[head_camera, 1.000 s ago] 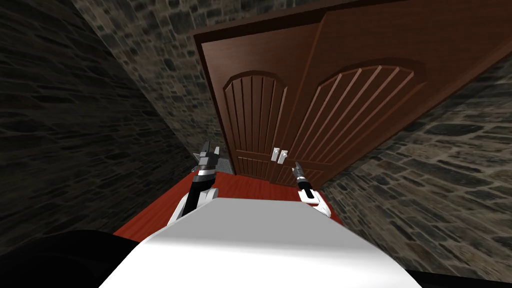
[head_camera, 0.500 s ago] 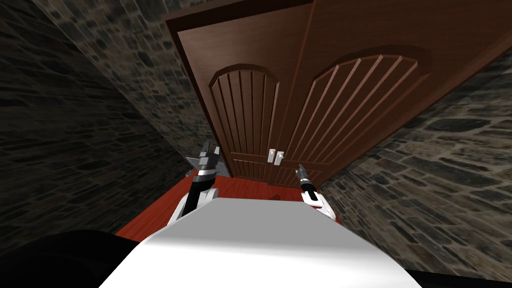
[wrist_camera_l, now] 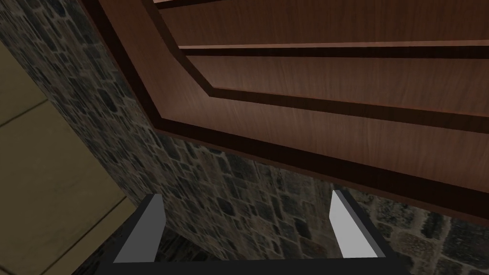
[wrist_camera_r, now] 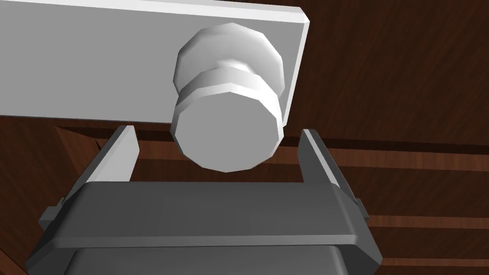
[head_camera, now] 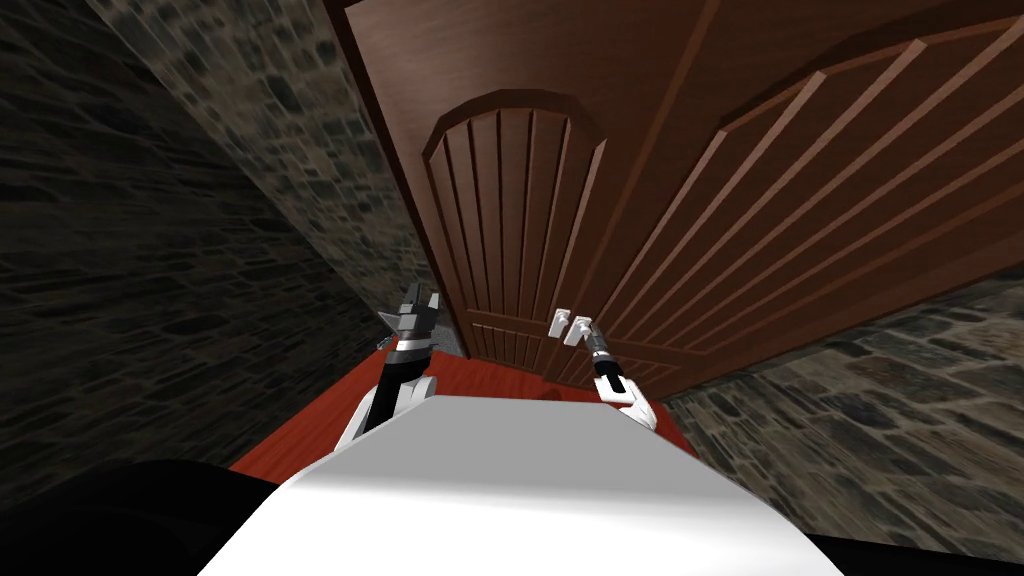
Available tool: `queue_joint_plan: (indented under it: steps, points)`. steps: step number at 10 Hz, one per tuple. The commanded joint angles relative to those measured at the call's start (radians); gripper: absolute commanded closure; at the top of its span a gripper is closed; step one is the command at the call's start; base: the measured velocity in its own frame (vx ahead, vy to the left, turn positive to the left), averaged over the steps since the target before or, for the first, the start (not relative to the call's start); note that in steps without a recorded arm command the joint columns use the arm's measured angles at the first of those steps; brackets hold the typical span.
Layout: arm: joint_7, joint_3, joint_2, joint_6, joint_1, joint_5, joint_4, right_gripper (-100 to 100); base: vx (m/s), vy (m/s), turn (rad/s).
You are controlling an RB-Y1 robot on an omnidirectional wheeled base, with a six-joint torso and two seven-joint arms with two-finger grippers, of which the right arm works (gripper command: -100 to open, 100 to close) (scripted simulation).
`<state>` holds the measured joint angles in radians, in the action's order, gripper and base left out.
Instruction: Pull the door open
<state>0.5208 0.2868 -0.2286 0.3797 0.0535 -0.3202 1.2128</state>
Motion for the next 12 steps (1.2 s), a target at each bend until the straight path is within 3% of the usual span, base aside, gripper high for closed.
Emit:
queue_joint_plan:
  steps: [1, 6, 7, 10, 12]
  points:
    - [0.0, 0.002, -0.001, -0.001, 0.003, 0.0, 0.0, 100, -0.01, -0.006, -0.046]
    - [0.0, 0.002, -0.001, -0.001, 0.003, 0.0, 0.0, 100, -0.021, -0.013, -0.002]
    - [0.006, 0.014, -0.013, -0.005, 0.02, 0.001, 0.0, -100, -0.119, -0.076, -0.114]
    - [0.02, 0.006, -0.018, -0.005, 0.032, -0.003, 0.011, -100, -0.201, -0.044, -0.035]
    - [0.035, -0.014, -0.018, -0.002, 0.036, -0.011, 0.028, -100, -0.18, 0.069, 0.059]
